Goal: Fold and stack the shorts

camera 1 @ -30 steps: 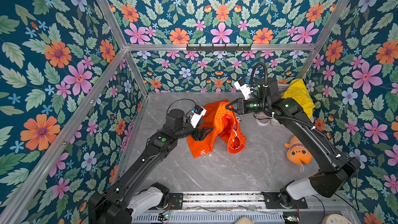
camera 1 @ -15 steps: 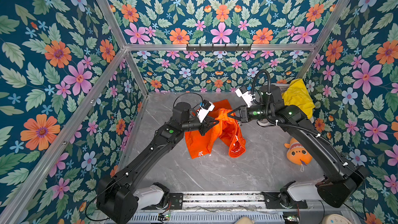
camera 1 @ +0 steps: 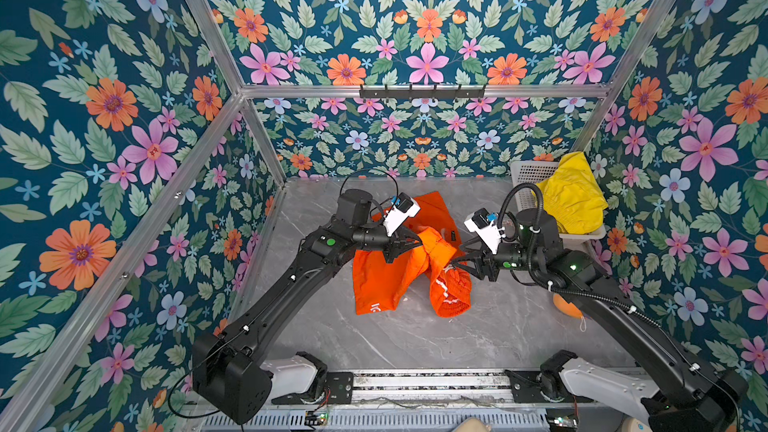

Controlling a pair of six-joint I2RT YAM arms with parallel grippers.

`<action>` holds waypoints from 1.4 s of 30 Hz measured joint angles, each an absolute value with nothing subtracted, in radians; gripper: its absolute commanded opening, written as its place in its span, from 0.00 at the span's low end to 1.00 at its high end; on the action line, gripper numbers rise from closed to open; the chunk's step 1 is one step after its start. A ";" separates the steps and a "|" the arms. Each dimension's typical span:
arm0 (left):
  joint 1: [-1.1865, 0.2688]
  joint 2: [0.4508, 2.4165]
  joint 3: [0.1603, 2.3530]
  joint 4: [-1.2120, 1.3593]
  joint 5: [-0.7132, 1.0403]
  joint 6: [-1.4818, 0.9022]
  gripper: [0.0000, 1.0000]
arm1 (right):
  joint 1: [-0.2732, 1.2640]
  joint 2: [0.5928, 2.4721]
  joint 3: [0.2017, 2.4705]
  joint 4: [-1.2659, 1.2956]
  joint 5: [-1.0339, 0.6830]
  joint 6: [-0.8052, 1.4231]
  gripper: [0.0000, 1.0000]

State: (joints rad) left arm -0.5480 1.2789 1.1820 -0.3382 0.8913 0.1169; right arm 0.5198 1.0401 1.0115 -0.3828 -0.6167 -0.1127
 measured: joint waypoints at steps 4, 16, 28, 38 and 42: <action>-0.549 1.293 1.193 -0.355 0.902 0.118 0.00 | 0.528 1.026 0.959 -0.270 -0.599 -0.070 0.48; -0.550 1.330 1.218 -0.363 0.872 0.094 0.00 | 0.779 0.773 0.663 -0.091 -0.384 0.102 0.49; -0.550 1.330 1.219 -0.347 0.866 0.059 0.00 | 0.886 0.953 0.631 0.230 -0.167 0.206 0.53; -0.550 1.322 1.213 -0.332 0.865 0.057 0.04 | 0.887 1.023 0.648 0.343 -0.102 0.223 0.07; -0.550 1.308 1.212 -0.337 0.802 0.054 0.30 | 0.879 0.973 0.686 0.261 -0.092 0.204 0.01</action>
